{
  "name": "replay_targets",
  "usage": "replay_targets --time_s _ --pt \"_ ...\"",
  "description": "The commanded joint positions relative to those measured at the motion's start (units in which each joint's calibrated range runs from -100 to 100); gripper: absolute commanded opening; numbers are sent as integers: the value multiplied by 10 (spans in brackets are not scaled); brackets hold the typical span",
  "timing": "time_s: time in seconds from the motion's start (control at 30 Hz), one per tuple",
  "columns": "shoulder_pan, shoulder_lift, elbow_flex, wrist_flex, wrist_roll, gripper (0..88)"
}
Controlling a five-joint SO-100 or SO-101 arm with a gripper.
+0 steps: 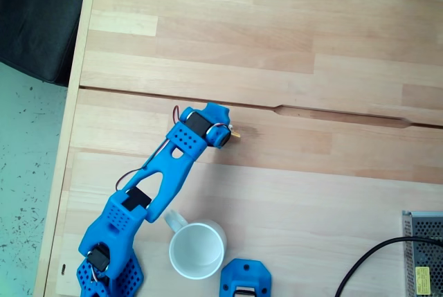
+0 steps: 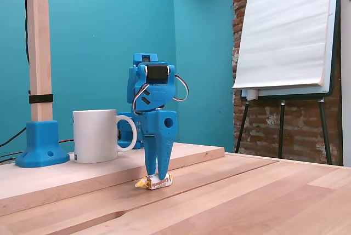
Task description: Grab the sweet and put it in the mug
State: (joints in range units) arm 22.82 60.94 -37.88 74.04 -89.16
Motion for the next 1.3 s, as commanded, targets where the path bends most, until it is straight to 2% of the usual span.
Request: replay_targets --time_s 0.0,0.27,0.7,0.93,1.27 --pt "5 -6 -4 -7 -9 153" --pt "5 -6 -4 -7 -9 2" --pt "-2 -19 -16 3 -9 0" --pt "-5 -110 -15 9 -10 0" --pt "-55 -230 -19 131 -10 0"
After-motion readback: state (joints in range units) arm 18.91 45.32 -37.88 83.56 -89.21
